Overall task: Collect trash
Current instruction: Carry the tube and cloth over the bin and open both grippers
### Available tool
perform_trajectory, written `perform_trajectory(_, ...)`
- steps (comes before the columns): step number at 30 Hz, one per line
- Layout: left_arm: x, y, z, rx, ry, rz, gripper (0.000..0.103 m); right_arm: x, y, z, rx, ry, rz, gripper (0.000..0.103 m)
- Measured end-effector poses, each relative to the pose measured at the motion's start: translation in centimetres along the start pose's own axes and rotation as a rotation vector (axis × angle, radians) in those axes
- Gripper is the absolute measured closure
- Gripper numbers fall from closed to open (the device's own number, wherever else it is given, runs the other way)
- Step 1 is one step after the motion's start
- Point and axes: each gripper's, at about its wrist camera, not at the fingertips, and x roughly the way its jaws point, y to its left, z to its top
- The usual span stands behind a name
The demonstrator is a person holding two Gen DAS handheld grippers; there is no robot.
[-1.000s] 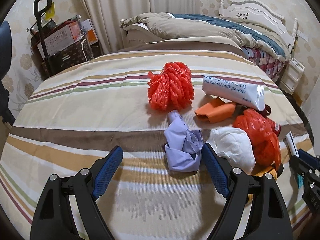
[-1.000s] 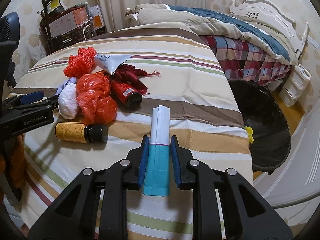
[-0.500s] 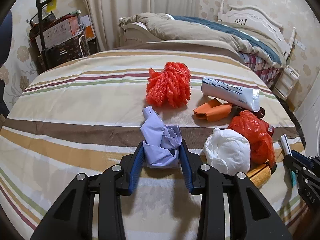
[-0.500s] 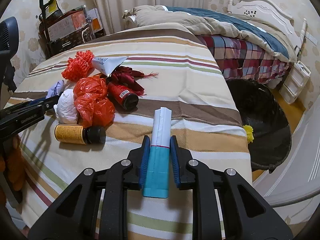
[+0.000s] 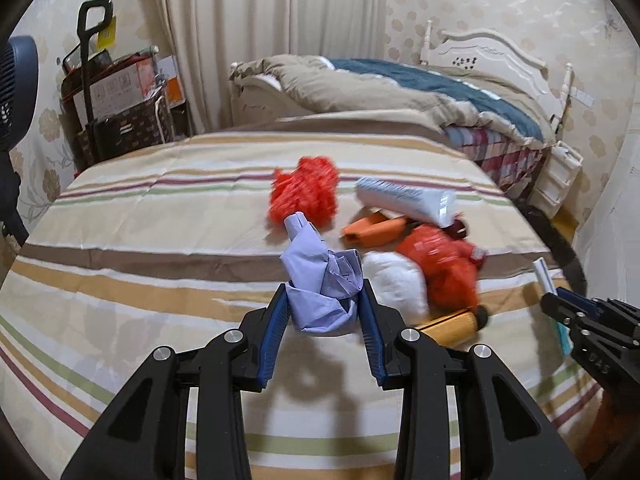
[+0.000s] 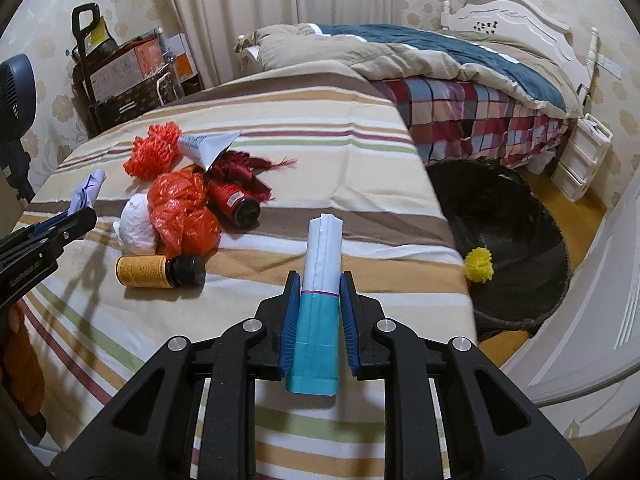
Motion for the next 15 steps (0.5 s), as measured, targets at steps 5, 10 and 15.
perform_trajectory(5, -0.8, -2.6, 0.9, 0.028, -0.039, -0.042, 0.066, -1.2, -1.4, 0.4, 0.024, -0.034, -0.024, 0.083)
perform_trajectory(10, -0.8, -5.4, 1.7, 0.061, -0.063, -0.085, 0.066, -1.9, -3.4, 1.0, 0.057, -0.059, -0.058, 0.083)
perform_trajectory(15, 0.6, -9.0, 3.0, 0.103, -0.074, -0.124, 0.066, -2.1, -6.0, 1.8, 0.096, -0.080, -0.107, 0.083)
